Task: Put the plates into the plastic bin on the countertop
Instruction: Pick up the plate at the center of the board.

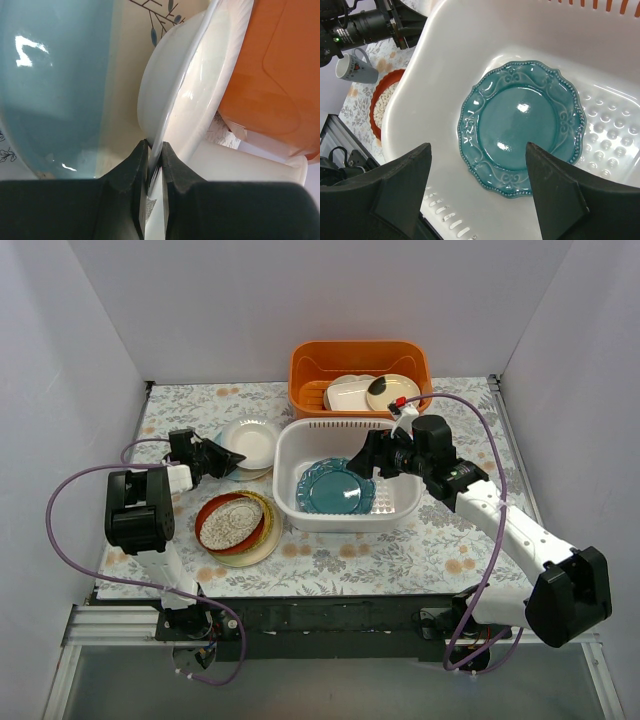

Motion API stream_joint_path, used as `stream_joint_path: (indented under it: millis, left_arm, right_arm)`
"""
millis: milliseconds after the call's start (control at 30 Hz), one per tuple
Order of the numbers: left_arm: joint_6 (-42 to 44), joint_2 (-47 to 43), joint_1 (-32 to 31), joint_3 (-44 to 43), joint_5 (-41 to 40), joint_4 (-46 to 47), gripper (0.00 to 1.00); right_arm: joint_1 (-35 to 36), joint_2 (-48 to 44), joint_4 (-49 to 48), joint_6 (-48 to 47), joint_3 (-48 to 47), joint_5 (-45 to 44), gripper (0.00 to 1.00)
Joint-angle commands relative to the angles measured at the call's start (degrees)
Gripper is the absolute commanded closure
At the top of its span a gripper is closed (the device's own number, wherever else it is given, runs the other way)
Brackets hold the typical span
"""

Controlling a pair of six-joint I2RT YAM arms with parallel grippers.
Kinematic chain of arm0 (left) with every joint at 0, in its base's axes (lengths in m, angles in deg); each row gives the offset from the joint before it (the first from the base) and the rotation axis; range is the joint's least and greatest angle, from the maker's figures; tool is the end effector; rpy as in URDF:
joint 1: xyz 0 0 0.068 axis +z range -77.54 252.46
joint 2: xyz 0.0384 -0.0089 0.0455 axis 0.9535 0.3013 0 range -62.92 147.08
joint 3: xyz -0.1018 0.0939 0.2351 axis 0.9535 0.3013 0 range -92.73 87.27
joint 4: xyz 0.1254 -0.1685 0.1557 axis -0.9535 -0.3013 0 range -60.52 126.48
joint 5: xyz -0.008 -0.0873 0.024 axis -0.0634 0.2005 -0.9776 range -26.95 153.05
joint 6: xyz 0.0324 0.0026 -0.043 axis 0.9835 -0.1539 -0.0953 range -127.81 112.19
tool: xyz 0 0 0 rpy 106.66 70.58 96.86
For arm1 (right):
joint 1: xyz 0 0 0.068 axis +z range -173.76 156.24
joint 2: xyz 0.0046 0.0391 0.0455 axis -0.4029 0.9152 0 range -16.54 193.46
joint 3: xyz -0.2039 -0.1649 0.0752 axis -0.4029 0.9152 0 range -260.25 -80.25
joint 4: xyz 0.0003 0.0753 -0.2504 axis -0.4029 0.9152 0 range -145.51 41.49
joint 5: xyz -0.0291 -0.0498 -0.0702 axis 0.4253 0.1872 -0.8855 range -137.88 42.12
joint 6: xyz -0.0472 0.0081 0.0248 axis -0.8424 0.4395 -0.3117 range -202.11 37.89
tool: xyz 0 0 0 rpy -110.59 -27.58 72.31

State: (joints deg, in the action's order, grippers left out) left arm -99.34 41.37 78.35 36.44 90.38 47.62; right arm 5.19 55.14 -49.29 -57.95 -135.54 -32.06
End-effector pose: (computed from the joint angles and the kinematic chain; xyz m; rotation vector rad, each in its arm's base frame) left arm 0.3571 0.0204 0.1372 -1.7463 1.9004 -1.2284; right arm 0.2480 0.1485 0.3109 -0.2750 2.0370 0.8643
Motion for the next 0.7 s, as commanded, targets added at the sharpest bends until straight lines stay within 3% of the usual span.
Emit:
stream_joint_path:
  millis: [0,667]
  left_arm:
    - [1.79,-2.24,0.00,0.91,-4.39,-3.49,1.00]
    - [0.03,-16.92,1.40,1.61,-6.59,-4.02,1.00]
  right_arm:
    - [0.14,-2.16,-2.35,0.27,0.27,0.45,0.18]
    - [0.23,-2.42,-2.61,0.27,0.09,0.89,0.18]
